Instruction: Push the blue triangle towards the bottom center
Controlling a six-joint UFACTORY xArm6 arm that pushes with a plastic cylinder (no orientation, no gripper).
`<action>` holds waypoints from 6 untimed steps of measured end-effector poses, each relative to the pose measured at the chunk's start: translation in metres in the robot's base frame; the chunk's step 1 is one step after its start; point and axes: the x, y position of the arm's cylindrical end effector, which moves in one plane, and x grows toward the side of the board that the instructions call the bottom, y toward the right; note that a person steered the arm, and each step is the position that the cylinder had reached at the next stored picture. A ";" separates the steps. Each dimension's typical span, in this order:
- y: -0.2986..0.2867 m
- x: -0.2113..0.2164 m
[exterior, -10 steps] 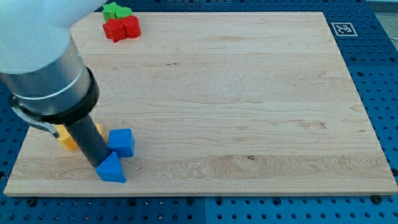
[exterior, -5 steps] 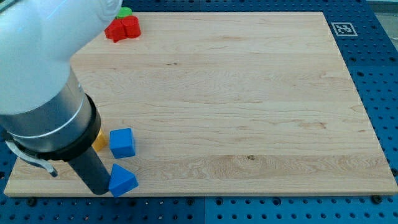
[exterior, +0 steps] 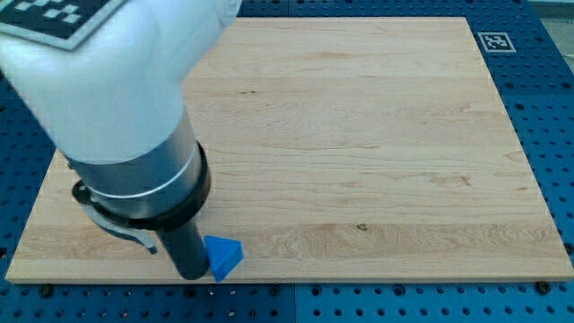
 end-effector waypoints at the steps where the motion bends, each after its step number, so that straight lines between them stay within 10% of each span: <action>1: 0.018 0.000; 6: 0.126 -0.039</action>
